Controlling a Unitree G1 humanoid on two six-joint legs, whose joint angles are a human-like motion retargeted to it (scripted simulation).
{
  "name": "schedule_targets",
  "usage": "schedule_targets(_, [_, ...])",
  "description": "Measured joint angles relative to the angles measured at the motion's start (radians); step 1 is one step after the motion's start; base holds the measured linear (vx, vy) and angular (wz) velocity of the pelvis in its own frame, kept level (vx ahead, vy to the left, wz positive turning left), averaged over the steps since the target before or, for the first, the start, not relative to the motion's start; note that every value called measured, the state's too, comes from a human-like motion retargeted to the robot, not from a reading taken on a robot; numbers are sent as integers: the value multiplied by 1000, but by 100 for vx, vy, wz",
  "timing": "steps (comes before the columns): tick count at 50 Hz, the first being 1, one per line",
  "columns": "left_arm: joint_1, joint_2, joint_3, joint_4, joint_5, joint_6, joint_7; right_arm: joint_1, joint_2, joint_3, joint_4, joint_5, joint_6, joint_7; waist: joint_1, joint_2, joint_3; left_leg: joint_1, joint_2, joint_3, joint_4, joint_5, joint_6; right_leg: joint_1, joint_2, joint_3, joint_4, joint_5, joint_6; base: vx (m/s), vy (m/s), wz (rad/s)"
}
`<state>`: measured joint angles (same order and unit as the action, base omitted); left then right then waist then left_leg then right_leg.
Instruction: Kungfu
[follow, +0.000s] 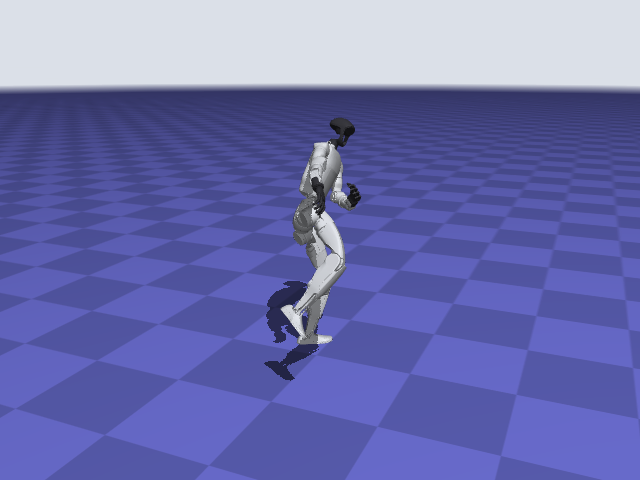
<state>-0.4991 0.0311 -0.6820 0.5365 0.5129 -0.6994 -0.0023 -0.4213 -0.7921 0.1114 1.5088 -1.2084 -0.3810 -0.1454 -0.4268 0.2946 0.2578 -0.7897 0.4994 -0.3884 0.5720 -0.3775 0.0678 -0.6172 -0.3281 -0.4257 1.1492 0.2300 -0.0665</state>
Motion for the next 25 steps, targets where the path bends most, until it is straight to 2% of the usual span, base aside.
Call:
schedule_targets(1, [2,-9,-15,-4,-3,-1,-5,18,4,-18,36,-7,42,-27,-64,9,24,-7,-98,-39,30,-16,38,59,-155,79,-139,71,-117,11,23,325])
schedule_targets(2, [2,-11,-22,-11,-3,-5,-4,28,9,-34,74,-9,88,-51,-115,8,41,-3,-187,-57,56,-35,75,113,-311,155,-286,109,-195,16,30,312])
schedule_targets(3, [2,-2,-9,-23,5,-14,9,24,18,-44,117,0,145,-72,-139,-11,43,23,-260,-32,72,-57,112,157,-471,225,-450,82,-195,10,22,206])
schedule_targets(5, [17,41,33,-39,44,-53,84,-4,59,-52,191,33,280,-117,-150,-73,46,101,-319,47,24,-49,153,202,-636,326,-772,72,-195,-6,9,37])
schedule_targets(7, [56,79,64,-29,94,-81,192,-2,105,-40,191,103,368,-121,-128,-47,38,93,-234,63,-41,-11,160,236,-561,283,-1050,136,-195,-10,-12,-136])
schedule_targets(8, [70,86,77,-17,106,-79,226,-6,122,-35,191,139,395,-119,-105,-44,22,83,-225,92,-20,-29,185,184,-595,219,-1053,100,-195,14,-19,-126])
schedule_targets(10, [96,88,94,29,113,-66,256,-5,167,-79,191,198,422,-130,-108,-19,23,56,-196,76,20,-80,194,94,-661,113,-779,-67,-195,22,-21,-7])
schedule_targets(11, [99,88,94,58,98,-59,241,0,188,-92,191,238,406,-133,-151,-18,47,43,-215,31,19,-65,194,56,-626,125,-614,-82,-195,-16,-30,85])
schedule_targets(12, [100,96,107,84,74,-50,210,2,216,-99,191,277,386,-138,-173,-8,68,18,-197,-5,14,-48,183,7,-548,126,-478,-77,-195,-49,-41,-23])
schedule_targets(13, [94,121,145,103,30,-39,144,-4,258,-95,191,315,357,-148,-151,22,82,-29,-108,-24,1,-26,150,-63,-381,104,-401,-33,-195,-41,-48,-175])
schedule_targets(15, [119,153,221,123,-5,-7,32,12,326,-107,191,350,307,-159,-96,29,71,-48,11,1,-38,13,82,-124,-151,38,-272,5,-110,-15,-53,-213])
schedule_targets(16, [139,162,251,125,-8,3,7,33,351,-109,191,344,292,-155,-74,15,47,-35,30,31,-44,15,64,-131,-84,1,-207,-22,-59,11,-53,-120])
schedule_targets(18, [179,185,297,127,-20,16,-19,85,391,-112,191,324,278,-144,-20,-28,-14,4,46,106,-45,5,37,-123,25,-88,-101,-78,45,22,-57,-69])
schedule_targets(20, [213,215,323,128,-47,14,-22,145,423,-116,191,304,292,-129,46,-97,-81,72,33,199,-46,-11,6,-100,116,-135,-34,-111,197,22,-49,-43])
schedule_targets(21, [231,234,341,128,-60,13,-25,175,440,-121,191,303,303,-133,74,-141,-110,110,20,250,-52,-11,-15,-101,182,-105,-32,-133,275,19,-52,-47])
schedule_targets(22, [247,255,360,128,-71,13,-30,201,456,-124,191,308,313,-137,104,-176,-138,140,19,294,-58,-9,-42,-106,252,-84,-37,-154,328,15,-72,-83])
schedule_targets(23, [262,281,383,128,-81,15,-38,219,473,-123,191,325,318,-144,141,-197,-164,152,43,327,-62,-2,-81,-117,329,-82,-56,-171,328,22,-69,-76])
schedule_targets(24, [288,302,398,123,-96,18,-49,248,485,-129,191,341,319,-147,161,-215,-194,174,27,357,-65,-7,-98,-99,331,-74,-73,-184,328,33,-51,-35])
schedule_targets(25, [319,321,409,116,-113,22,-63,282,494,-137,191,357,319,-147,173,-233,-227,201,-9,386,-68,-17,-103,-68,297,-63,-89,-194,328,43,-27,41])
